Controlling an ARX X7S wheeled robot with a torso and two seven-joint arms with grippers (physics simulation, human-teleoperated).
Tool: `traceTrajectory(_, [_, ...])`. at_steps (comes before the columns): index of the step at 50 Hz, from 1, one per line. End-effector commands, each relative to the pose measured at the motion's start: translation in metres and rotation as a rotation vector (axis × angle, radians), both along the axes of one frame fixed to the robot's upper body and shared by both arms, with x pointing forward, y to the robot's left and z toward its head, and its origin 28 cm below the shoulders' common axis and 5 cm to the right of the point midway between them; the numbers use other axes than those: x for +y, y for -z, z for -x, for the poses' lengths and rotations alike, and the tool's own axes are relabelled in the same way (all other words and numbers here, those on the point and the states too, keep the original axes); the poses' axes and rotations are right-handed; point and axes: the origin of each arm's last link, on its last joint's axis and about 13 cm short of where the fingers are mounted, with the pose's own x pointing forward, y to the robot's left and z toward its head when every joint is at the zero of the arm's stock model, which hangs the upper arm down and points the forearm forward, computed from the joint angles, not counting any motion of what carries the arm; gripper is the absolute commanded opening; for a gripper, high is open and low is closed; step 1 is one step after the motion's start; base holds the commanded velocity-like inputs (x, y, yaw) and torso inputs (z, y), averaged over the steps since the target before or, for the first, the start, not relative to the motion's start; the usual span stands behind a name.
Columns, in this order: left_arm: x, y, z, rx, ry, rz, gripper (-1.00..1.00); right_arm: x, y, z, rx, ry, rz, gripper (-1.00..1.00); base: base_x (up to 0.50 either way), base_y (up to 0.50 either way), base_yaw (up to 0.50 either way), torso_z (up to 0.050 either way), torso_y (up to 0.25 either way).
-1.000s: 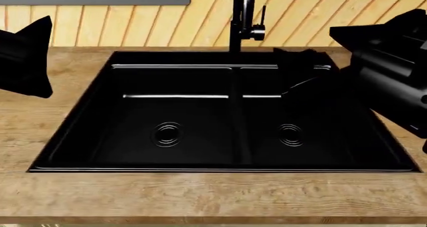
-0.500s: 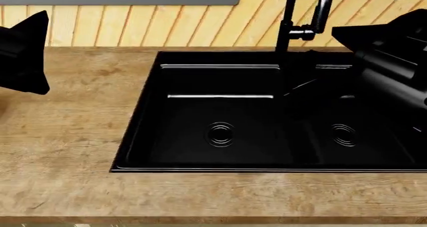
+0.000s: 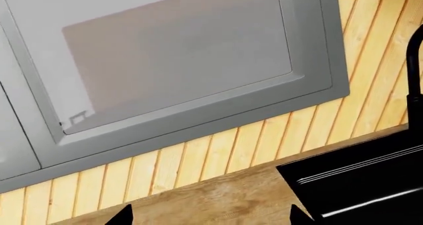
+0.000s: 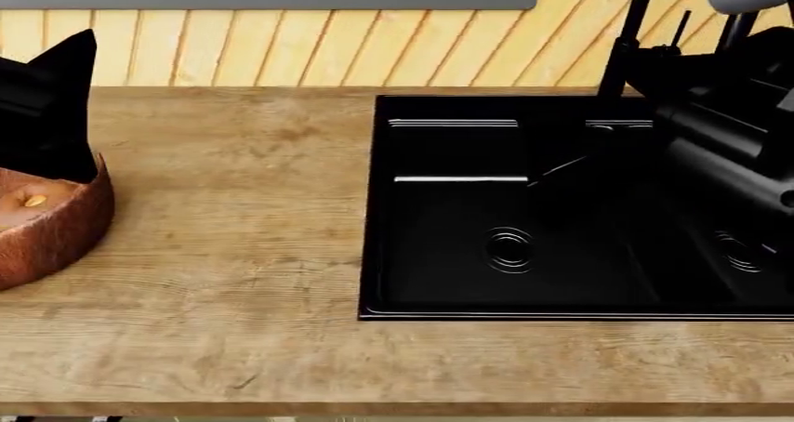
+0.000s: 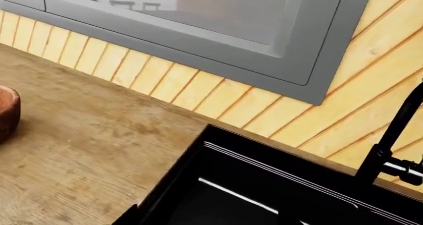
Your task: Pick up the bowl with donut and place it on the tray. Pick up the cupcake and place it on the tray.
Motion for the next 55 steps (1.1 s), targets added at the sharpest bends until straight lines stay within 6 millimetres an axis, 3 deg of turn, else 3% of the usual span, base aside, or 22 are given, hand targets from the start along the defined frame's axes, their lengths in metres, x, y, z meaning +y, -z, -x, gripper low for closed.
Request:
traceTrajectory(1, [0.000, -0.002, 0.002, -0.005, -0.001, -0.002, 1.00, 0.000, 0.002, 0.000, 0.001, -0.001, -0.003, 1.00, 0.00, 0.50, 0.00, 0.000, 0.000])
traceTrajectory(20, [0.002, -0.005, 0.006, -0.018, -0.010, -0.001, 1.00, 0.001, -0.002, 0.000, -0.004, -0.009, -0.006, 1.00, 0.00, 0.50, 0.00, 0.000, 0.000])
traceTrajectory(30, [0.001, 0.009, -0.006, 0.016, -0.006, 0.002, 1.00, 0.000, 0.003, -0.001, 0.000, -0.009, -0.014, 1.00, 0.00, 0.50, 0.00, 0.000, 0.000])
traceTrajectory(55, [0.000, 0.013, -0.009, 0.004, -0.021, -0.014, 1.00, -0.001, 0.006, -0.002, 0.000, -0.015, -0.020, 1.00, 0.04, 0.50, 0.00, 0.000, 0.000])
